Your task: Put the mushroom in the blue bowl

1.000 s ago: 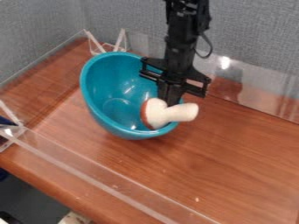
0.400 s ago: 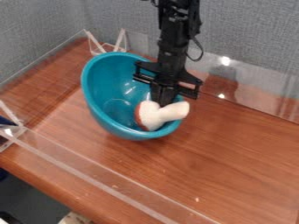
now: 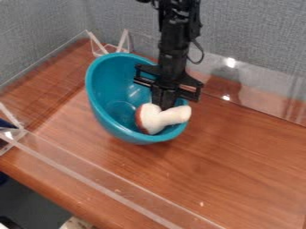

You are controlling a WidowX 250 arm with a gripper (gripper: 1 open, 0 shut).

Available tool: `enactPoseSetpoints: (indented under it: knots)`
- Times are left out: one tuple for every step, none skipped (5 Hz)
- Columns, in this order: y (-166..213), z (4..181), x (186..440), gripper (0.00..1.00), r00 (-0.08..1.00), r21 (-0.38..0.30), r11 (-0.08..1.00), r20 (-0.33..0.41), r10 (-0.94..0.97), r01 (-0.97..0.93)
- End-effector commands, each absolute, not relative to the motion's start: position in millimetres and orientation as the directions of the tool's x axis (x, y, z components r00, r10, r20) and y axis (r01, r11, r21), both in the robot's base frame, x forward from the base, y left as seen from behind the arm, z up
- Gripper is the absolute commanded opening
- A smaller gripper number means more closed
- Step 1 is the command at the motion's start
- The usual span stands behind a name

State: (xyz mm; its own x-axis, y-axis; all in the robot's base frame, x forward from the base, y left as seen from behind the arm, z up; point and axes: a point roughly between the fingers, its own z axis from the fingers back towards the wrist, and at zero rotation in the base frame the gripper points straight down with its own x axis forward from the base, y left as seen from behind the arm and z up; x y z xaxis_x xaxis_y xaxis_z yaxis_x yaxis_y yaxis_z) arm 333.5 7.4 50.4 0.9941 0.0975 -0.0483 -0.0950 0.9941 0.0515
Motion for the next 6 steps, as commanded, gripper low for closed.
enactPoseSetpoints:
  knots:
    - [13.2,63.9,342.5,1.00,0.993,0.043,0.992,-0.001,0.115,-0.115]
    - [14.4,66.3,341.5,1.00,0.993,0.038,0.992,-0.001,0.118,-0.118]
    - [16.3,69.9,338.7,1.00,0.993,0.035,0.992,-0.001,0.121,-0.121]
    - [19.1,72.4,336.0,1.00,0.992,0.034,0.992,-0.003,0.124,-0.124]
    - [21.7,74.7,333.9,1.00,0.992,0.033,0.991,-0.005,0.128,-0.128]
    - [24.1,76.9,332.4,1.00,0.991,0.032,0.991,-0.006,0.132,-0.132]
